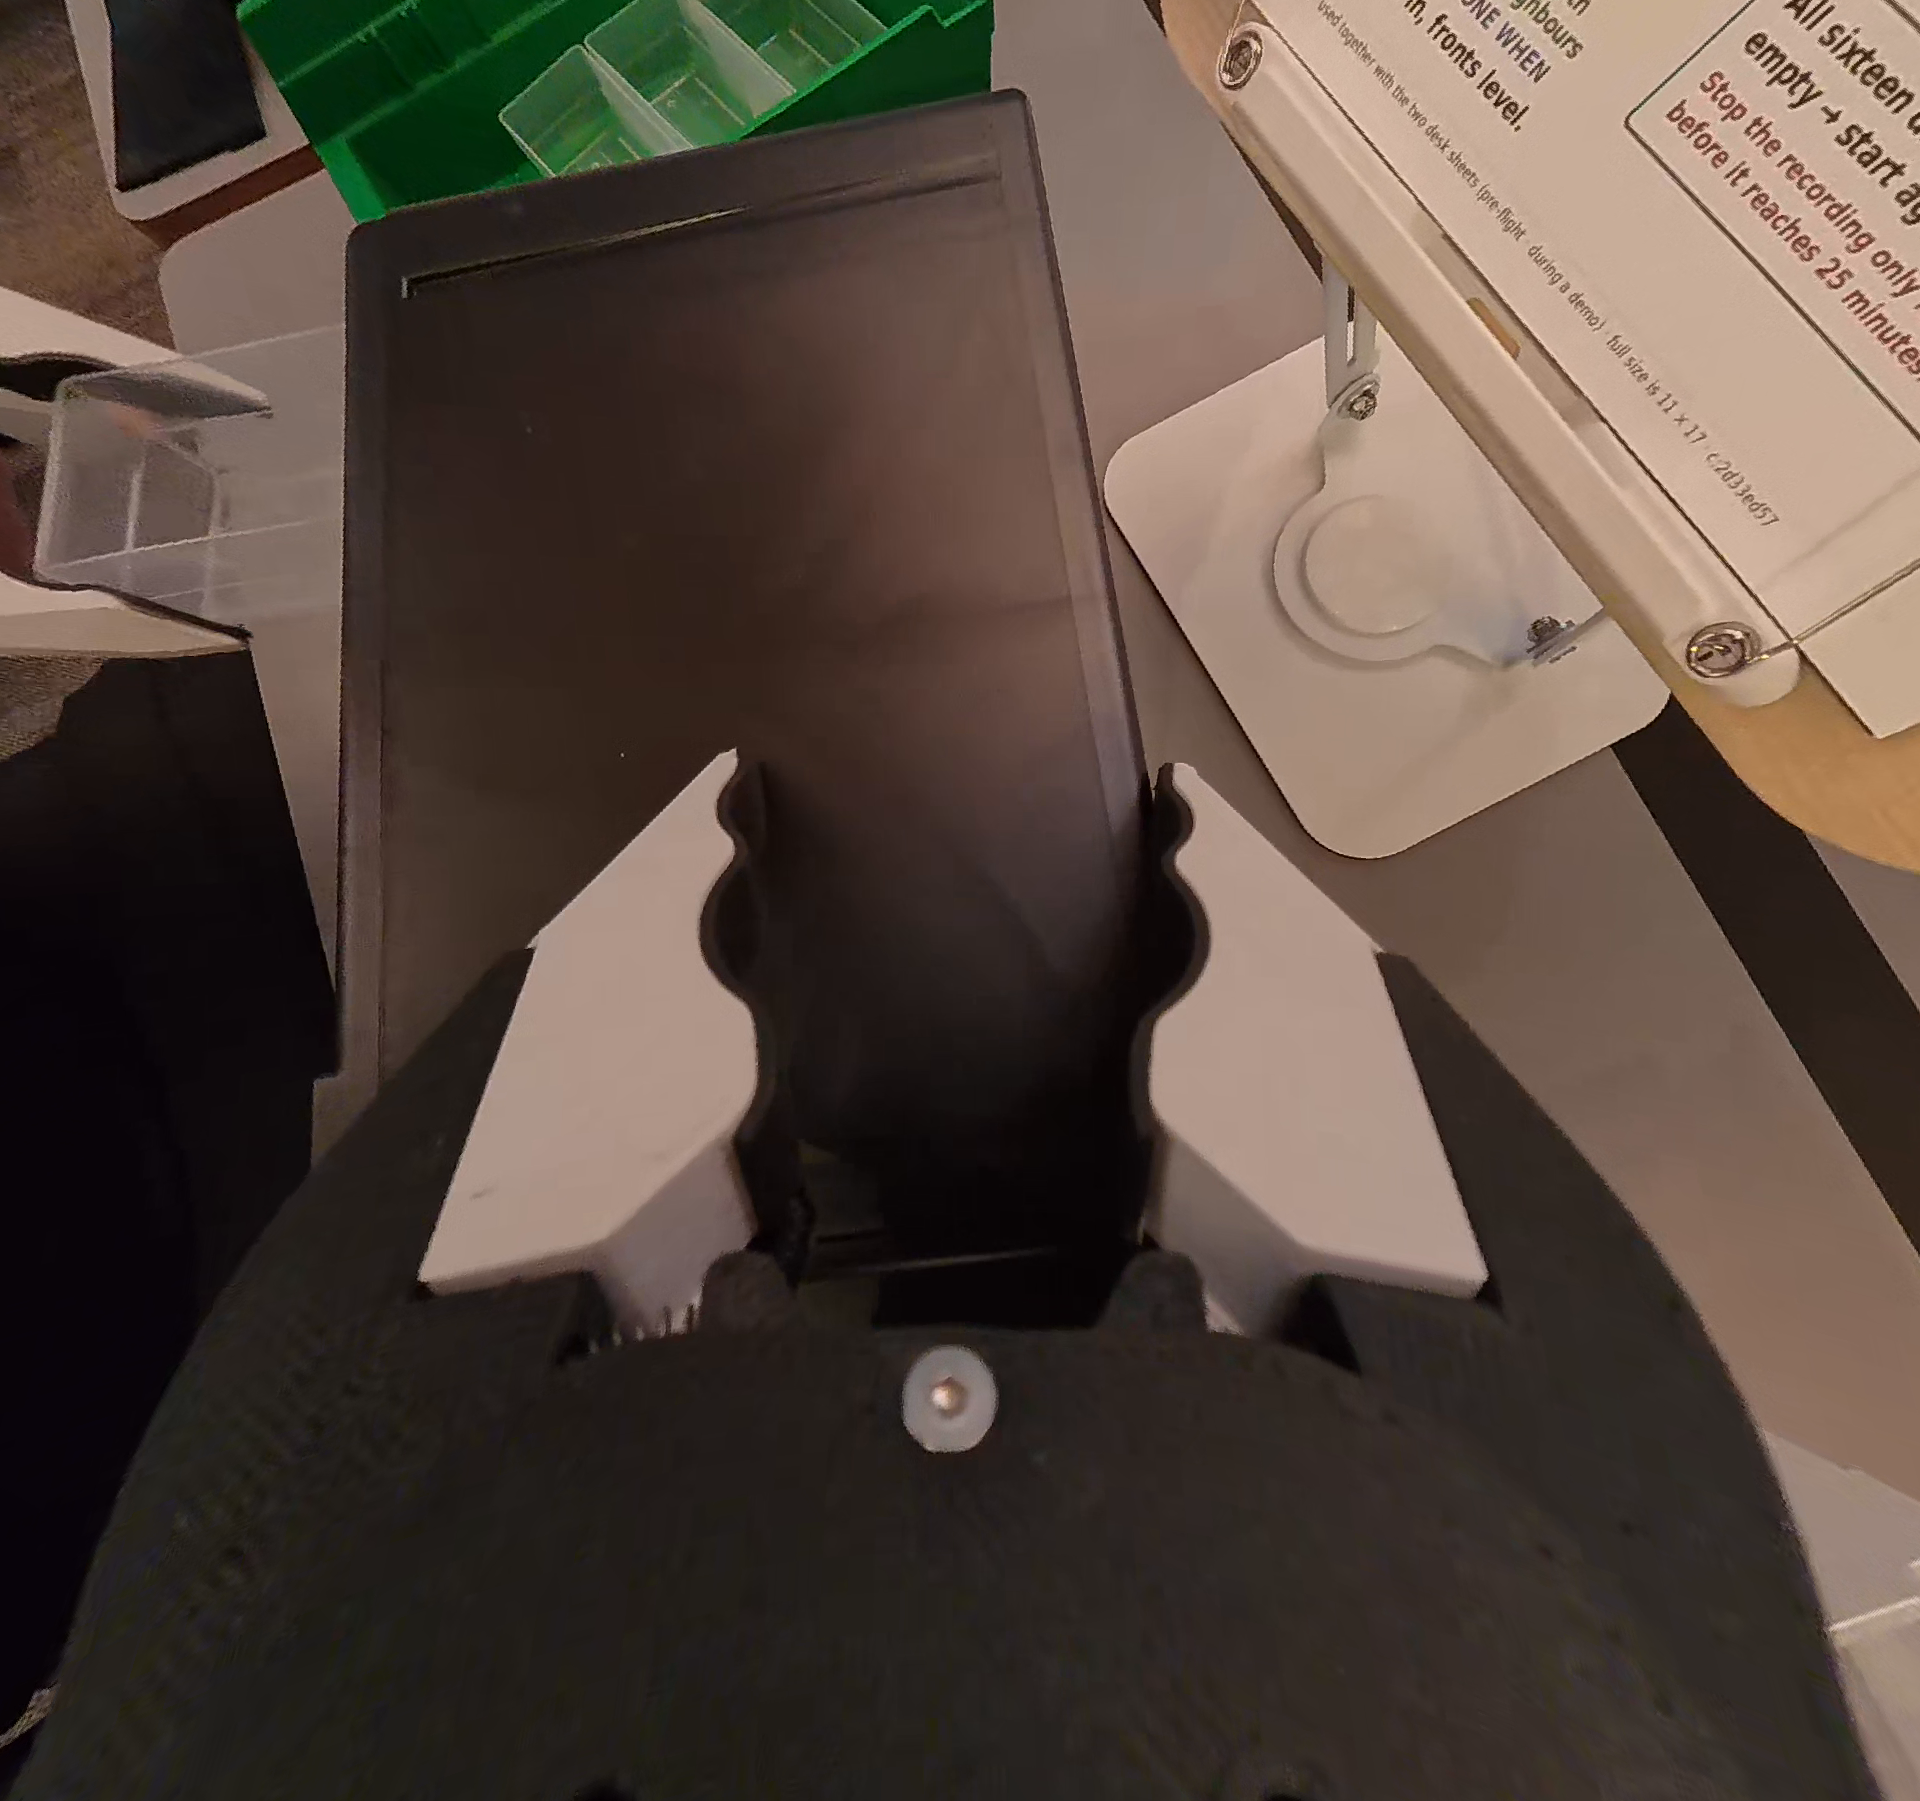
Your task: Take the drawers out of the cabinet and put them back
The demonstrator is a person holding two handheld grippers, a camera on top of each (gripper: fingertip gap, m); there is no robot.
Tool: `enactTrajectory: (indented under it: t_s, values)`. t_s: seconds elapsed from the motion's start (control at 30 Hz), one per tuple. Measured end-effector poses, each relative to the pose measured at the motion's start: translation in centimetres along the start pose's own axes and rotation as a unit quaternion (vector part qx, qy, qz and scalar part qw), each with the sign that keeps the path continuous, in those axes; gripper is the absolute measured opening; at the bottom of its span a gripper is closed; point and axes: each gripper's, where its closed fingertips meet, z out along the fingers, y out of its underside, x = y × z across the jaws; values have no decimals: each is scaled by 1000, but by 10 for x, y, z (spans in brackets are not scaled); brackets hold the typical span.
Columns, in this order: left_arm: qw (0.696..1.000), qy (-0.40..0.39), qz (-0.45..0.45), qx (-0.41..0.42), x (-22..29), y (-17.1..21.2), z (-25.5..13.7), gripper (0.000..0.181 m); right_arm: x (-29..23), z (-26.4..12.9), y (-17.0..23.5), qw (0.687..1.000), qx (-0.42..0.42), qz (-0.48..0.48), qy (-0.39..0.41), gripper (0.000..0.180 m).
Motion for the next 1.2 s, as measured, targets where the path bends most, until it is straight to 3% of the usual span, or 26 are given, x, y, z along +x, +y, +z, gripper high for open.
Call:
enactTrajectory:
  t_s: [0.37,0.47,0.5,0.67,1.2]
  values:
    - [1000,15,20,-5,-7,-25,40,66,0,0,0,1000,5,-3,4,75]
    - [1000,0,25,5,-7,-22,39,104,0,0,0,1000,7,-4,5,75]
    - [999,-4,29,12,-7,-18,35,102,0,0,0,1000,7,-5,5,75]
    - [998,-17,20,62,-6,-5,25,56,0,0,-1,1000,13,-9,7,73]
    - [999,-8,20,47,-14,-28,68,45,4,-1,-1,1000,18,-4,15,72]
